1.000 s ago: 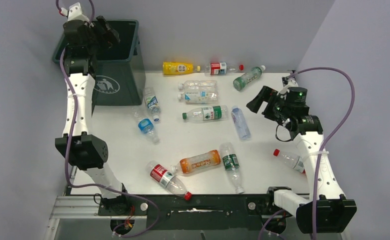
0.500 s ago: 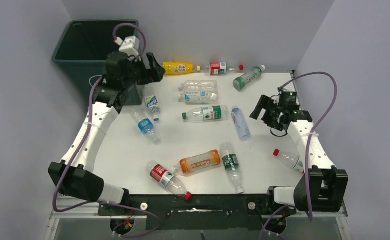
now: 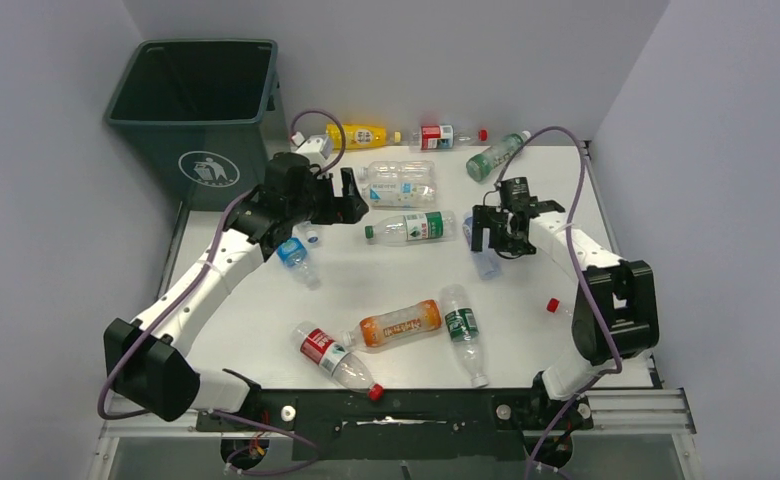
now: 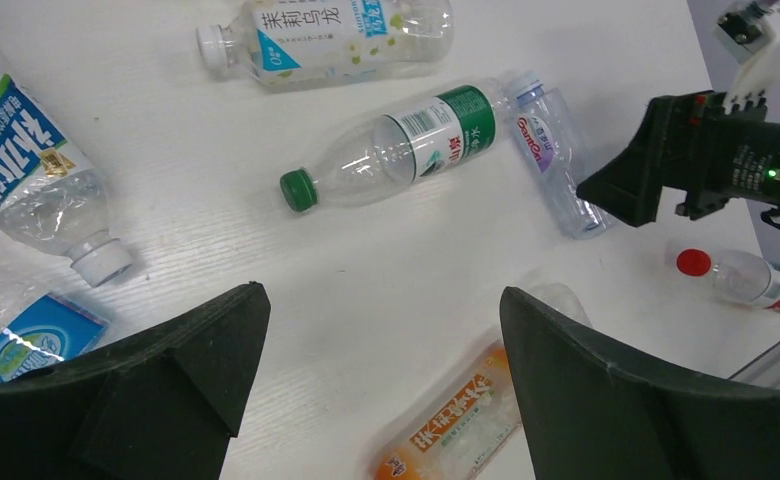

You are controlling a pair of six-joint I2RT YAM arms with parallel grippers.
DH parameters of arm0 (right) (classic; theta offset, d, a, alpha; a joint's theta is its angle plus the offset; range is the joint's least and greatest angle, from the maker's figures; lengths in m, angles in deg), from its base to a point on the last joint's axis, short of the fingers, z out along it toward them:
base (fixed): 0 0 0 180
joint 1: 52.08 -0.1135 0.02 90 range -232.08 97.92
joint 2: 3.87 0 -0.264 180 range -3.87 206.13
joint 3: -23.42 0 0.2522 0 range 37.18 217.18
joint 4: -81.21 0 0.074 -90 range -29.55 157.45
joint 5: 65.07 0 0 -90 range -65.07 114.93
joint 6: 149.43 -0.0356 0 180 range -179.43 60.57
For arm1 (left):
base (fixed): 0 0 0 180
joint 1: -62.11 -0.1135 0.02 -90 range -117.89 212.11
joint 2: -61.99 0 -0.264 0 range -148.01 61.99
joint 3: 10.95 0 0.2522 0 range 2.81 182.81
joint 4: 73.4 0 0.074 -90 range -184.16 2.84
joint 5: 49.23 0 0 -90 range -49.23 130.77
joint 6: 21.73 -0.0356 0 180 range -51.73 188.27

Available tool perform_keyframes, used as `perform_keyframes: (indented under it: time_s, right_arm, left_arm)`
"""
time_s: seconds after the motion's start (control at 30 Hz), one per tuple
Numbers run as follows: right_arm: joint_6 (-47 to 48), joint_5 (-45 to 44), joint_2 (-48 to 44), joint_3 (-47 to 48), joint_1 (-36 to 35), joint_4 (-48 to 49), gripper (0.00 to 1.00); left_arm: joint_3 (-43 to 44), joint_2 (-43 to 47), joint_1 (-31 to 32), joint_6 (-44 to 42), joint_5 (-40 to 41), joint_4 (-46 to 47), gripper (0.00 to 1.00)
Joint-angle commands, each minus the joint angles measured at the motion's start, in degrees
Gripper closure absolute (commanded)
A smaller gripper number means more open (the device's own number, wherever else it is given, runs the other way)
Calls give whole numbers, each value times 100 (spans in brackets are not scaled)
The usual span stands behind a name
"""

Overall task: Put the plastic bottles in the bin
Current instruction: Pick up the plastic bottle at the center of the board.

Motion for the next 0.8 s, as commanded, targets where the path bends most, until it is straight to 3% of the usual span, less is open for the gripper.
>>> perform_keyframes:
  time_s: [0.0, 0.4, 0.67, 0.77]
  right_arm:
    - [397, -759, 144, 396, -119, -80, 6]
    - [609, 379, 688, 59, -123, 487, 17]
    - [607, 673, 649, 100, -22, 473, 52]
    - [552, 796, 412, 142, -15, 419, 59]
  left_arm:
    - [-106, 306, 110, 171, 14, 325, 13]
    - [-1, 103, 368, 260, 12, 258, 13]
    - [183, -112, 619, 268, -213, -82, 13]
    - [72, -4, 663, 409, -262, -134, 13]
